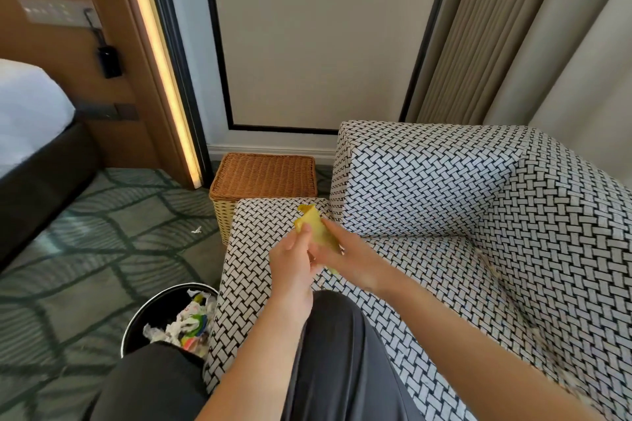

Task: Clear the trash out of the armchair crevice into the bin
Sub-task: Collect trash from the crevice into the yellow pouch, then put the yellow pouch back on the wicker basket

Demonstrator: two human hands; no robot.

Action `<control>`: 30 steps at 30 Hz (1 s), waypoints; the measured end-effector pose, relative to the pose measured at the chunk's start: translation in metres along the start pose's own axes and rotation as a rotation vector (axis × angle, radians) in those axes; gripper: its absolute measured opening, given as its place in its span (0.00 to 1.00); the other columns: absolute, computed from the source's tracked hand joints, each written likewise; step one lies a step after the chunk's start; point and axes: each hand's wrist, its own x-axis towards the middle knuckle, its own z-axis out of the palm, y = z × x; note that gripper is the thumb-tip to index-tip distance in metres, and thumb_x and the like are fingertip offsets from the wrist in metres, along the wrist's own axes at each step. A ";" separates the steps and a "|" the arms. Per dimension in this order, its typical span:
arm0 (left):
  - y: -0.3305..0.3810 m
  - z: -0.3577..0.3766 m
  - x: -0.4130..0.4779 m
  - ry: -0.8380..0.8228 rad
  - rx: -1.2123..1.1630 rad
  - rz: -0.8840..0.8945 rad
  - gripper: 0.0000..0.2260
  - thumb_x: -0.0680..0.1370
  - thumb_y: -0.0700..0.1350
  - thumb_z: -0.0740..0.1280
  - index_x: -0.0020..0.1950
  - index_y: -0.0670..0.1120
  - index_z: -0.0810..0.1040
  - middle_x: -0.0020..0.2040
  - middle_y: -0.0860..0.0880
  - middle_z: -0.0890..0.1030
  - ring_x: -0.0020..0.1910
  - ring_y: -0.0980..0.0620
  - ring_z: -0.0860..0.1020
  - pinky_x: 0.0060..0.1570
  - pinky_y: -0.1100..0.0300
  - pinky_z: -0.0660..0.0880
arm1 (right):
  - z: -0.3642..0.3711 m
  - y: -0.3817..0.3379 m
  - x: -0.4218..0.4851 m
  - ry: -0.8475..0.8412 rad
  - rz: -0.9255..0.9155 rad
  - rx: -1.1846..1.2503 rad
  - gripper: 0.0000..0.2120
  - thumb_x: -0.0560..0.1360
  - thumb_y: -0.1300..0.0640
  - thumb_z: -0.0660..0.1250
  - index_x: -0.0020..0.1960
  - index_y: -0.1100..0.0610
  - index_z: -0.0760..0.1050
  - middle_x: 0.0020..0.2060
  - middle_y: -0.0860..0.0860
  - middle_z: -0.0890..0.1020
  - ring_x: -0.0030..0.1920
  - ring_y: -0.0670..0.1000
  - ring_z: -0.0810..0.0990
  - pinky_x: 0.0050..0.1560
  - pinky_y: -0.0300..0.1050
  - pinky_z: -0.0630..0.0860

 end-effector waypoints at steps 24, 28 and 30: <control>0.040 -0.086 0.143 0.031 0.636 -0.018 0.10 0.75 0.40 0.68 0.55 0.39 0.77 0.48 0.44 0.79 0.42 0.50 0.77 0.48 0.54 0.77 | 0.051 0.033 0.156 0.195 0.183 0.475 0.14 0.78 0.56 0.61 0.63 0.55 0.68 0.53 0.50 0.76 0.52 0.49 0.76 0.40 0.41 0.77; 0.041 -0.102 0.226 0.093 0.730 -0.002 0.03 0.74 0.40 0.68 0.46 0.42 0.79 0.40 0.48 0.79 0.38 0.52 0.77 0.49 0.53 0.78 | 0.060 0.056 0.234 0.124 0.202 0.177 0.14 0.80 0.52 0.57 0.64 0.53 0.66 0.51 0.50 0.76 0.40 0.45 0.75 0.32 0.35 0.71; 0.043 -0.106 0.273 0.128 0.759 0.026 0.04 0.74 0.40 0.68 0.39 0.46 0.77 0.37 0.50 0.78 0.40 0.49 0.79 0.50 0.49 0.79 | 0.063 0.063 0.283 0.157 0.148 0.112 0.16 0.79 0.52 0.58 0.65 0.56 0.67 0.52 0.52 0.77 0.40 0.45 0.74 0.29 0.34 0.70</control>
